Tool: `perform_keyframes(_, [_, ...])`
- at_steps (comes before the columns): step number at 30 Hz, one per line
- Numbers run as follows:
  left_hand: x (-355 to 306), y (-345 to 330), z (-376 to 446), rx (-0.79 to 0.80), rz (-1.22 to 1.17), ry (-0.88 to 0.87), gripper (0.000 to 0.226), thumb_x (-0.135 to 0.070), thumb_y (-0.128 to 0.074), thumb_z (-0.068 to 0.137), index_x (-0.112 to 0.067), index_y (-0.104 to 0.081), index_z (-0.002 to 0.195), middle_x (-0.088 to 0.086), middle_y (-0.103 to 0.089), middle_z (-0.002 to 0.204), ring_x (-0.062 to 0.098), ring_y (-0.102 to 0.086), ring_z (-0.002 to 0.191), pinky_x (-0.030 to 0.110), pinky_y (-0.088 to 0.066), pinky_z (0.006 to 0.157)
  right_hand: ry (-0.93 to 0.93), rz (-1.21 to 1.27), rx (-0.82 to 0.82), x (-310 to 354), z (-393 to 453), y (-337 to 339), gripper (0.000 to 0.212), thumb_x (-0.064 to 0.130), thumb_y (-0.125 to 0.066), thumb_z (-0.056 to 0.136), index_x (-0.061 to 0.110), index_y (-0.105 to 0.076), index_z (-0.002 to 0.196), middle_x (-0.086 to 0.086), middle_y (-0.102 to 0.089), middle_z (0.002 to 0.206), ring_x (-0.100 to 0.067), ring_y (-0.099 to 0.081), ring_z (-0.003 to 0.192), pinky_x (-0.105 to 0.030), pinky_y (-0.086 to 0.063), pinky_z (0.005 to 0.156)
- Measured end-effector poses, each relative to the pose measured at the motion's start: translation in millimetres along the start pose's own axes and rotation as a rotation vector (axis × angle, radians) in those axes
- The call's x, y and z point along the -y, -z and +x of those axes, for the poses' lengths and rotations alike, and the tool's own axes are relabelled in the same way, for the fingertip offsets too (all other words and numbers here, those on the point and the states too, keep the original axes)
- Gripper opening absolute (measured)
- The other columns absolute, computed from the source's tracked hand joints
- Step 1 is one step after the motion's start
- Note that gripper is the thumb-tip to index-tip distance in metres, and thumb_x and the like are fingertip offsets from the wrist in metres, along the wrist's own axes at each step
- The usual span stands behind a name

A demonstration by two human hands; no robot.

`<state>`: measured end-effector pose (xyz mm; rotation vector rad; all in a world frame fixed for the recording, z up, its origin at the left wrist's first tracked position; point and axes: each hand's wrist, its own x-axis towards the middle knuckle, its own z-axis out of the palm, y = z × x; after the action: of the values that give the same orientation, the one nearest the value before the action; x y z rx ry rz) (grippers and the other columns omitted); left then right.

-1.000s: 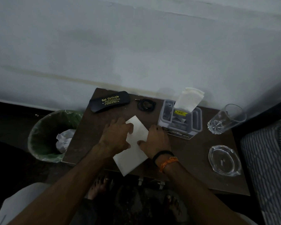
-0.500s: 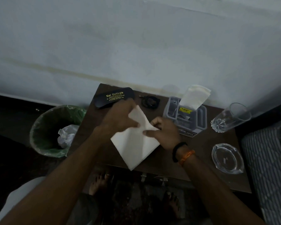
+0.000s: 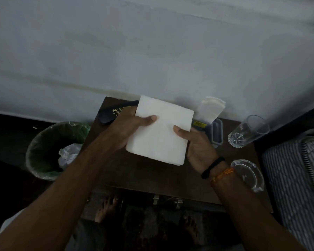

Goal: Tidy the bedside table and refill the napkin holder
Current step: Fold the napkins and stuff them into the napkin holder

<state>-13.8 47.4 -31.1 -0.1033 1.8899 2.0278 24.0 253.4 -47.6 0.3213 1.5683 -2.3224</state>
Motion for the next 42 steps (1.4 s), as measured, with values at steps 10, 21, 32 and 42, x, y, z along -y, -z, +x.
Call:
perform_keyframes(10, [4.9,-11.3,-2.1,0.039,-0.069,0.010,0.032,-0.012,-0.073,0.086,-0.007,-0.069,0.117,0.008,-0.075,0.110,0.026,-0.073,0.100,0.037,-0.058,0.078,-0.002,0.031,-0.021,-1.0,-2.8,-5.7,0.047,-0.001,-0.073,0.077,0.006,-0.064,0.122,-0.015,-0.069,0.120,-0.036,-0.066,0.110,-0.061,-0.049,0.095])
perform_keyframes(21, [0.4,-17.1,-7.3,0.082,-0.130,0.084,0.029,-0.011,-0.075,0.083,-0.008,-0.071,0.112,0.009,-0.076,0.107,0.025,-0.073,0.098,0.037,-0.060,0.076,0.042,0.038,0.065,3.8,-1.7,0.4,0.050,-0.009,-0.068,0.080,0.003,-0.059,0.128,-0.018,-0.064,0.128,-0.037,-0.060,0.118,-0.061,-0.046,0.099])
perform_keyframes(32, [-0.4,-13.8,-10.4,0.179,-0.156,0.068,0.028,0.001,-0.075,0.071,-0.010,-0.073,0.097,0.011,-0.075,0.098,0.025,-0.072,0.091,0.037,-0.059,0.074,0.003,0.048,0.141,15.1,-1.0,6.8,0.029,-0.008,-0.064,0.078,-0.001,-0.070,0.105,-0.022,-0.069,0.116,-0.040,-0.063,0.109,-0.054,-0.054,0.091])
perform_keyframes(42, [-0.6,-9.9,-11.6,0.284,-0.122,0.027,0.033,0.007,-0.054,0.087,-0.016,-0.070,0.069,0.024,-0.063,0.126,0.037,-0.063,0.102,0.042,-0.055,0.078,0.192,-0.049,0.188,20.3,-0.2,11.8,0.005,0.013,-0.071,0.066,0.013,-0.076,0.063,-0.011,-0.073,0.109,-0.029,-0.065,0.112,-0.037,-0.056,0.086])
